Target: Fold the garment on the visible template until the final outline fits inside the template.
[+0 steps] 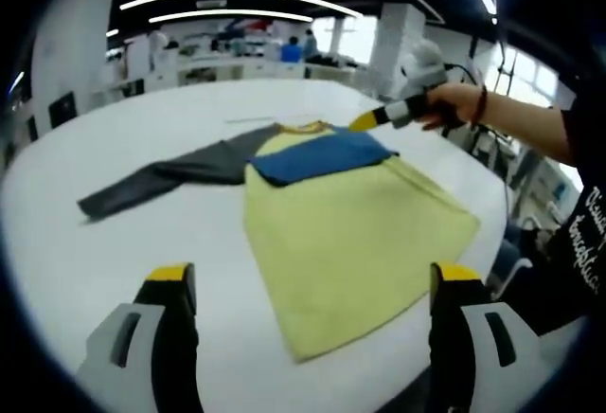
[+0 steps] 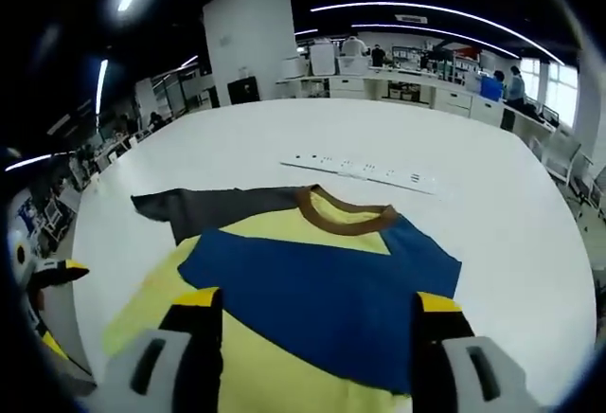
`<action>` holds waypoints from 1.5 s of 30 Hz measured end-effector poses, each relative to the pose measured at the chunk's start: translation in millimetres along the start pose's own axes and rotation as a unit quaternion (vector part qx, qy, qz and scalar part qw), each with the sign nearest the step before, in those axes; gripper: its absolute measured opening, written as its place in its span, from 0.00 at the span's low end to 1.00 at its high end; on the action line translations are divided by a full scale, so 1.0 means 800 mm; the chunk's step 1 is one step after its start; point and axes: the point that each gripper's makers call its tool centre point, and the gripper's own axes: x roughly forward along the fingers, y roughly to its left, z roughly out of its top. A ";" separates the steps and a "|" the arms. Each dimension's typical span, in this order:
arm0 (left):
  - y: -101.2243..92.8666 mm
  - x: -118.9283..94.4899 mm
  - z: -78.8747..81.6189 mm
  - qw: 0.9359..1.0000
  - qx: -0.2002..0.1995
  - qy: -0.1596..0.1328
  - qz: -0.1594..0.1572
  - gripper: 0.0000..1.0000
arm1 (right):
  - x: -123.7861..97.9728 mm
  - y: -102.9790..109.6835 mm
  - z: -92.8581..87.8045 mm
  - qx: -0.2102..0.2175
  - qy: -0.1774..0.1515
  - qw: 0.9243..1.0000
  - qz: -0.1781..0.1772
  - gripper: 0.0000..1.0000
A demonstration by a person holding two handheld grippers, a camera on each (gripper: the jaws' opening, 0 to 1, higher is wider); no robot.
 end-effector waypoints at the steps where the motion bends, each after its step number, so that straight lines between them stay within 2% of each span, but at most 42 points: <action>1: 0.000 0.000 0.001 1.000 -0.001 -0.002 0.000 0.99 | -0.004 -0.008 -0.004 0.003 0.001 1.000 -0.004 0.81; 5: -0.003 0.001 0.003 1.000 0.004 -0.001 -0.003 0.99 | -0.016 -0.034 -0.016 0.018 0.006 1.000 -0.019 0.81; 11: -0.005 0.002 0.005 1.000 0.006 -0.003 -0.005 0.99 | -0.031 -0.057 -0.029 0.035 0.004 0.999 -0.027 0.75; 19: -0.006 0.002 0.004 1.000 0.009 -0.002 -0.006 0.99 | -0.044 -0.081 -0.056 0.039 0.018 0.998 -0.037 0.53; 22: -0.006 0.002 0.005 1.000 0.010 -0.002 -0.006 0.99 | -0.046 -0.085 -0.065 0.045 0.024 0.998 -0.037 0.43; 29: -0.006 0.003 0.004 1.000 0.008 -0.001 -0.005 0.99 | -0.047 -0.095 -0.082 0.039 0.033 0.998 -0.045 0.29; 38: -0.005 0.004 0.002 1.000 0.004 0.001 -0.004 0.99 | -0.037 -0.091 -0.101 0.041 0.047 0.997 -0.037 0.23; 45: -0.002 0.004 0.001 1.000 0.000 0.003 -0.001 0.98 | -0.027 -0.085 -0.109 0.037 0.051 0.997 -0.037 0.13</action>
